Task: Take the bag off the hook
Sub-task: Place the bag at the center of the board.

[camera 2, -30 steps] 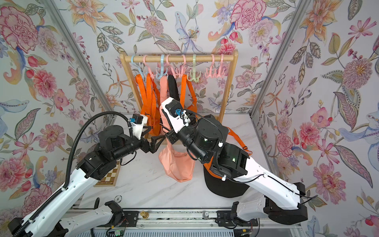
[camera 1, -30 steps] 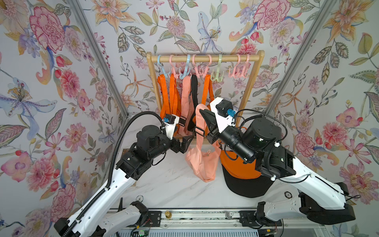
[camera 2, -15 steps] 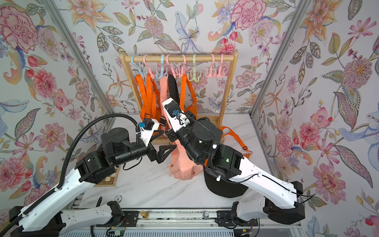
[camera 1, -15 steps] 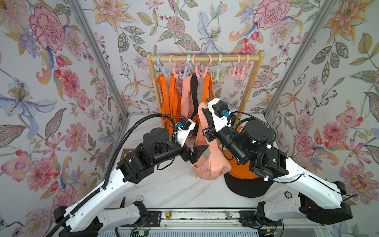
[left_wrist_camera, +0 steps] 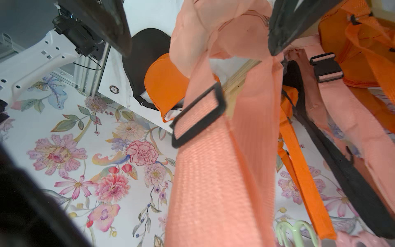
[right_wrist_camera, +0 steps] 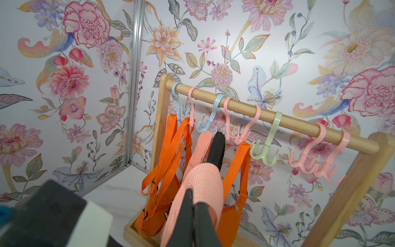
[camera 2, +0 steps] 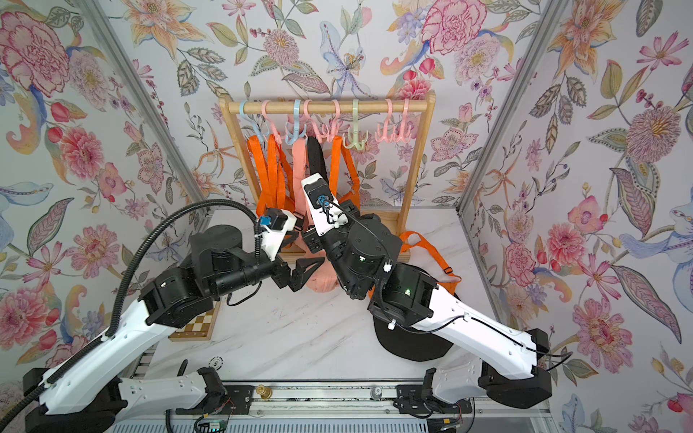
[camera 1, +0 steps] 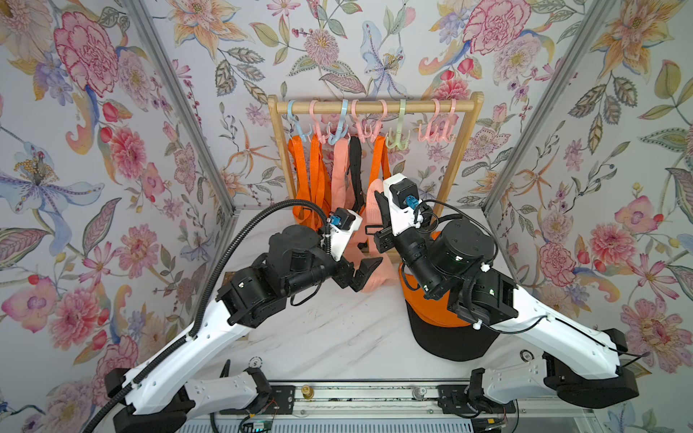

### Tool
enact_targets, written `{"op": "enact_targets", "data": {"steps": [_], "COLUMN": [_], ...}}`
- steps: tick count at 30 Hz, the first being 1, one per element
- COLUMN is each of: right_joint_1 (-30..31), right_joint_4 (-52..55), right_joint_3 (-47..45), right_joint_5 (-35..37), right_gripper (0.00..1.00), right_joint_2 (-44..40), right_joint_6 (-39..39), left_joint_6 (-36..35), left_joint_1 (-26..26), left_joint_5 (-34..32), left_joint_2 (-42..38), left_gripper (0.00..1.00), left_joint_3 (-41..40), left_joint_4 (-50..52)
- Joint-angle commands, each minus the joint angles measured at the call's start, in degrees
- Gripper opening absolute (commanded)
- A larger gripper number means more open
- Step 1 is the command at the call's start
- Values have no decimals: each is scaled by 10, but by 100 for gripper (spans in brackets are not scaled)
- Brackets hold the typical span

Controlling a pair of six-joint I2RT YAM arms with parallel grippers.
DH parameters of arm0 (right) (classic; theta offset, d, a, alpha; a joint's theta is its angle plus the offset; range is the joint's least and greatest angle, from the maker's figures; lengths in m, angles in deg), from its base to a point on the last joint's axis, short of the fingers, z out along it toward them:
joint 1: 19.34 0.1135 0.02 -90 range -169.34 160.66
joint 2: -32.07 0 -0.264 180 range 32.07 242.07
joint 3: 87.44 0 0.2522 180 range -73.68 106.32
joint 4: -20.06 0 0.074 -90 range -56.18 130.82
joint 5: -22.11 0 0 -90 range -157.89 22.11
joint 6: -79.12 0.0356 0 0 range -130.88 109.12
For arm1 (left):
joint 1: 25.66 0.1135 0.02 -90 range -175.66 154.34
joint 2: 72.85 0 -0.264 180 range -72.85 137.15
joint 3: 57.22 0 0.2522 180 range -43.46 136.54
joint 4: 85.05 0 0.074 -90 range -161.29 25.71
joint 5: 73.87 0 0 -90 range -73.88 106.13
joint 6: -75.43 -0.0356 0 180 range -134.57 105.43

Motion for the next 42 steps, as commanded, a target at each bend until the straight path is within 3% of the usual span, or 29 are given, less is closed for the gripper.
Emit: {"op": "enact_targets", "data": {"steps": [1,4,9,10,12,14,18,25,29,35,38,42], "right_joint_1": [5,6,6,6,6,6,6,2,-25,-145,-201,-233], "right_joint_4": [-32,-30,-30,-32,-37,-42,-45,-27,-18,35,74,86], "right_joint_3": [18,18,0,-9,-26,-43,-73,-131,-153,-176,-194,-236], "right_joint_5": [15,-5,-31,-36,-38,-36,-26,43,42,-76,-150,-208], "right_gripper": [0,0,0,0,0,0,0,0,0,0,0,1], "right_joint_2": [8,4,-25,-33,-51,-70,-100,-145,-153,-131,-111,-93], "right_joint_6": [12,30,64,70,79,87,99,94,103,205,271,324], "left_joint_6": [-17,-32,-56,-60,-65,-67,-61,16,65,114,148,187], "left_joint_1": [-8,-8,-6,-5,-4,-1,2,8,17,62,108,172], "left_joint_5": [12,-31,-177,-192,-208,-201,-173,-103,-77,-36,-11,32], "left_joint_2": [19,32,66,73,83,90,94,77,94,115,103,75], "left_gripper": [100,100,97,88,55,31,11,8,7,5,4,4], "left_joint_3": [20,35,74,81,88,90,84,11,-31,-87,-160,-304], "left_joint_4": [-7,1,37,42,44,41,33,-28,-66,-146,-183,-268]}}
